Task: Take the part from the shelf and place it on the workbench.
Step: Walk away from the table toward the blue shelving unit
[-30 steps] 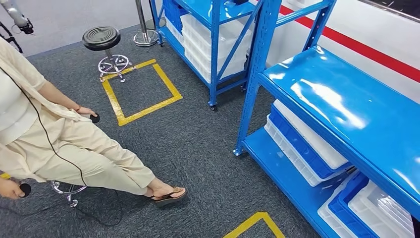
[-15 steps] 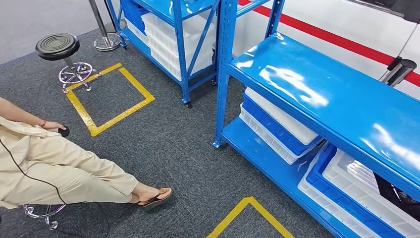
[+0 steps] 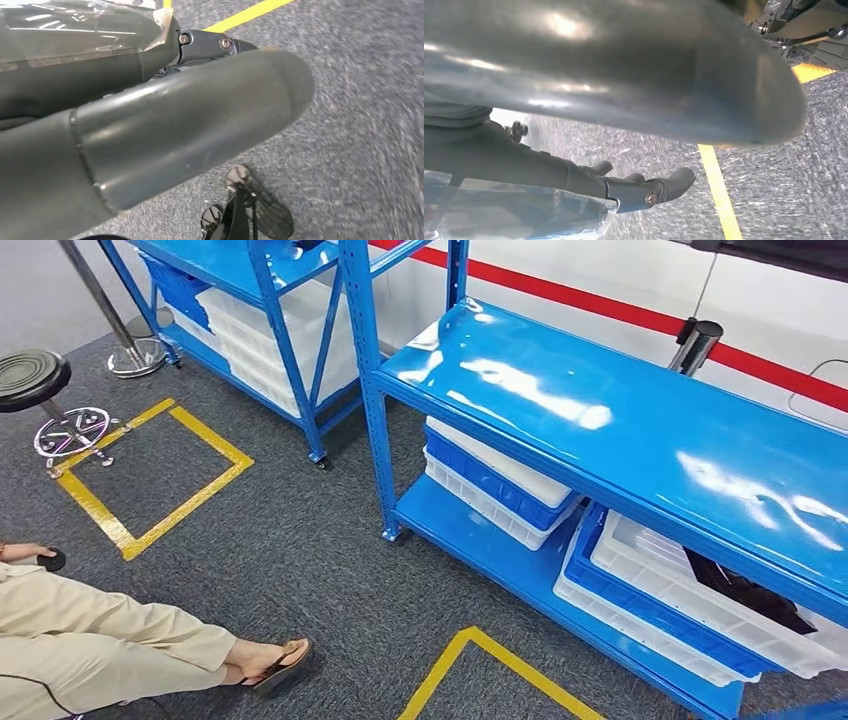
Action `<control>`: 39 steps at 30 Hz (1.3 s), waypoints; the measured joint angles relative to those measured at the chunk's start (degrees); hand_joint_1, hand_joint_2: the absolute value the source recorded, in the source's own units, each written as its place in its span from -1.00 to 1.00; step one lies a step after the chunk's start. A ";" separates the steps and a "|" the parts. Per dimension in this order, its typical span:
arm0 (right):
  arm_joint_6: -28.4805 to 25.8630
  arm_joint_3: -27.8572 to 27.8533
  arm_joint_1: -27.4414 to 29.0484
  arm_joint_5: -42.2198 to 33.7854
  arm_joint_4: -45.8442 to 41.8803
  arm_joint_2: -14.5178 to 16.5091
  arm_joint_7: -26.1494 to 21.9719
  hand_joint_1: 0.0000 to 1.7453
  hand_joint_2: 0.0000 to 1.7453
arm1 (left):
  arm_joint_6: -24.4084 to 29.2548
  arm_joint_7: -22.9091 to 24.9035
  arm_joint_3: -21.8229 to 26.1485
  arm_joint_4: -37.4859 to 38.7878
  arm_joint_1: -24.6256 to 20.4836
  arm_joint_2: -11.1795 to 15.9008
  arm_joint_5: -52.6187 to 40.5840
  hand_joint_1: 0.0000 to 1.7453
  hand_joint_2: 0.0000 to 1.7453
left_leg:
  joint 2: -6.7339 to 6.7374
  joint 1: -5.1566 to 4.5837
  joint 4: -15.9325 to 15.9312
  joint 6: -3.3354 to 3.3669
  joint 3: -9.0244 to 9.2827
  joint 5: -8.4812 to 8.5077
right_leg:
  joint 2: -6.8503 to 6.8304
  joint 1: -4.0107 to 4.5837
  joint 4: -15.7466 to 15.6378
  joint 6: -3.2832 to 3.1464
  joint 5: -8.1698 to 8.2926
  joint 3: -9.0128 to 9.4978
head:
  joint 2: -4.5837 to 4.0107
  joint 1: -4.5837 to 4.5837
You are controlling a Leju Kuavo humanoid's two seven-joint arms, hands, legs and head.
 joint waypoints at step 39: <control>0.12 -0.07 0.03 -0.22 0.05 0.06 0.11 -1.00 -1.00 | -0.45 0.00 -0.01 0.19 0.09 0.05 -0.39 -1.00 -1.00 | 3.35 -0.24 -5.22 1.92 1.23 2.39 | -3.40 -0.15 10.49 1.33 -5.77 -6.50 | 0.00 0.29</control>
